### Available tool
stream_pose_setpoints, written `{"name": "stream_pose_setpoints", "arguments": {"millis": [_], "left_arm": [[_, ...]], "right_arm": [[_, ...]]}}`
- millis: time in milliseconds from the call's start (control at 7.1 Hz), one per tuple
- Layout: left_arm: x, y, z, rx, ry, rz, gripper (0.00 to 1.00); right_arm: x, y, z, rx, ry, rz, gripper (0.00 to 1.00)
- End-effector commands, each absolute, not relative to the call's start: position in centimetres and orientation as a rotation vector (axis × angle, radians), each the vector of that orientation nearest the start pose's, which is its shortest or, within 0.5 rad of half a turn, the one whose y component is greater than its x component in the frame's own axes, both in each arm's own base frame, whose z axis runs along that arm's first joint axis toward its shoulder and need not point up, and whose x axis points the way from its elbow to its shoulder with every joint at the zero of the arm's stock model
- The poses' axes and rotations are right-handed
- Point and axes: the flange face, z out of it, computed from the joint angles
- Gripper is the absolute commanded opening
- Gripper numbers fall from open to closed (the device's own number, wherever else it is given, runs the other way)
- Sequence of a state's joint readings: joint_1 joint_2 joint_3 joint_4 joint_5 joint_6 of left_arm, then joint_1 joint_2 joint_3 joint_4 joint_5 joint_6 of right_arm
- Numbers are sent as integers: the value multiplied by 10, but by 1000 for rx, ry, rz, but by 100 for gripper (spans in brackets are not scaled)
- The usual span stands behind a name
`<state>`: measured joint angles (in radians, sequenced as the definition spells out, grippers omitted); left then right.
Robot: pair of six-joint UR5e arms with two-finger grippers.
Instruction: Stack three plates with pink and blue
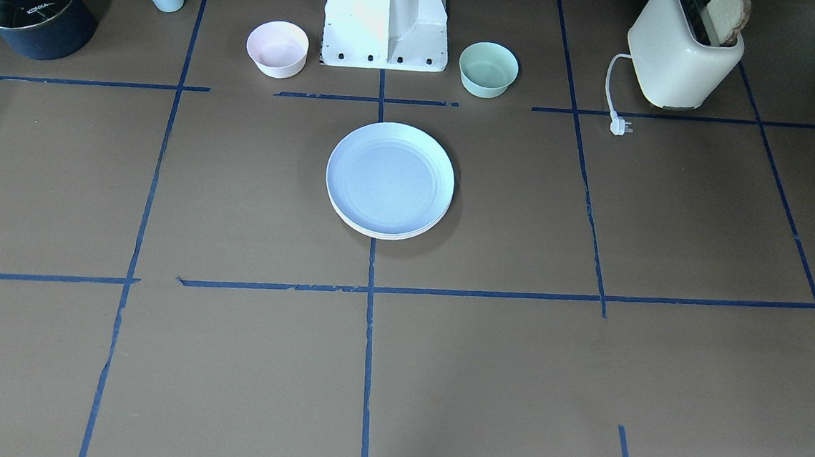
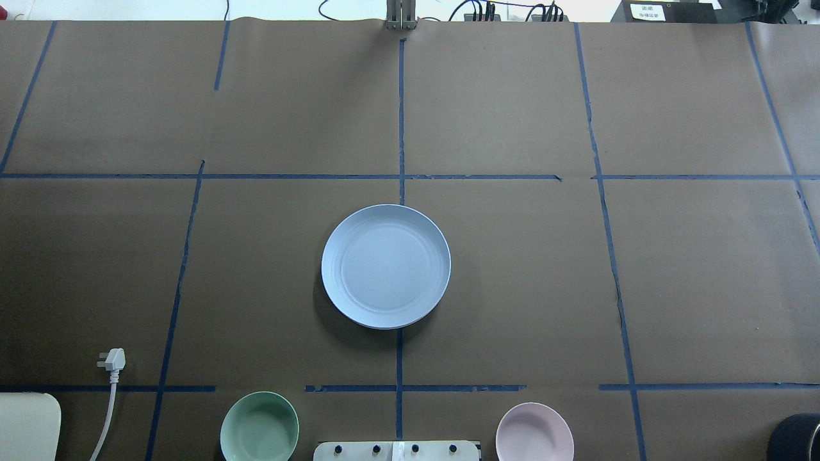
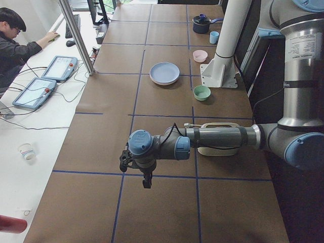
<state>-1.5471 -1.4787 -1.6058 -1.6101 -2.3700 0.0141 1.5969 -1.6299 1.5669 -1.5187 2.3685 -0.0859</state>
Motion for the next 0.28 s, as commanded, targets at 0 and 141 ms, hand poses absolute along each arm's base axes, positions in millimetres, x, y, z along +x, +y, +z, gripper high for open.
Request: {"name": "stream_pose_setpoints", "arguments": {"millis": [0,141], "left_arm": [[-51,-452,680,-21,799,30,100],[-51,-452,679,-20,799,31,100]], "right_arm": [[74,-464,682,34,-796,-52,100],[74,-463,683,33,-796,-52,100]]}}
